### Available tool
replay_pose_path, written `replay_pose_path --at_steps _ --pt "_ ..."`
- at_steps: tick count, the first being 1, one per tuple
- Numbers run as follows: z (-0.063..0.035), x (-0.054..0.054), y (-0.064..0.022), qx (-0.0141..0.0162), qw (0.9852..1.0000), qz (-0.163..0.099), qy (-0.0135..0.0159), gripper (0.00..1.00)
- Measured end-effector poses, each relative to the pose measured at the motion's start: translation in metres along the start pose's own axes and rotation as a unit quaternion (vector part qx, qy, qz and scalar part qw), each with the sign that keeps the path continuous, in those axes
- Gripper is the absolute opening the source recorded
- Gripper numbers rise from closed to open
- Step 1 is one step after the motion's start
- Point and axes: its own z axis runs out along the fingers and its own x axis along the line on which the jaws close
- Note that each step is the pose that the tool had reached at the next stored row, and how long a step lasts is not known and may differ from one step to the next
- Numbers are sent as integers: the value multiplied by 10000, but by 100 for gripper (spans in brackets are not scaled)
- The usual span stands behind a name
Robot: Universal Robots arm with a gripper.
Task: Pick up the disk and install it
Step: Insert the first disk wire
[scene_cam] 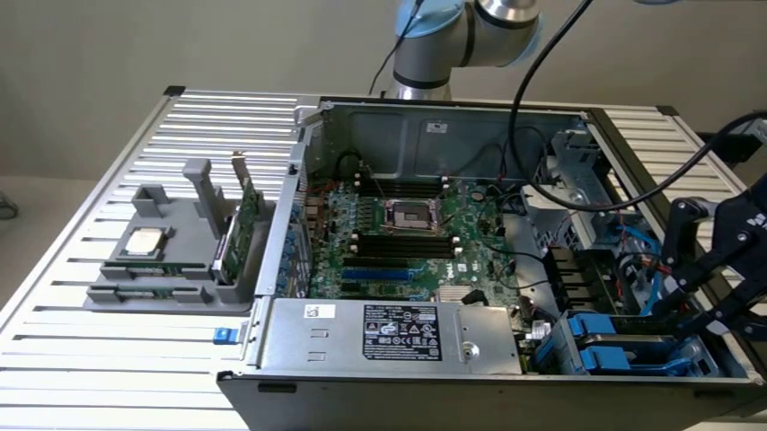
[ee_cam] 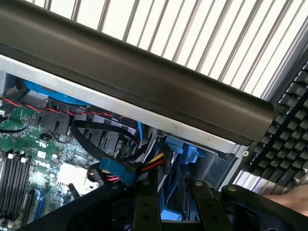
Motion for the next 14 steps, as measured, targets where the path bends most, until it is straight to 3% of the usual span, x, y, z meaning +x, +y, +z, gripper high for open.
replay_pose_path --at_steps 1,5,8,12,14 --pt "0 0 0 -11 10000 -15 25 31" --pt "0 -3 0 -85 9997 -63 212 31" --pt "0 -14 -1 -109 9995 -75 270 31" --pt "-1 -35 4 -155 9991 -101 389 31" --pt "0 -45 4 -173 9989 -110 433 31"
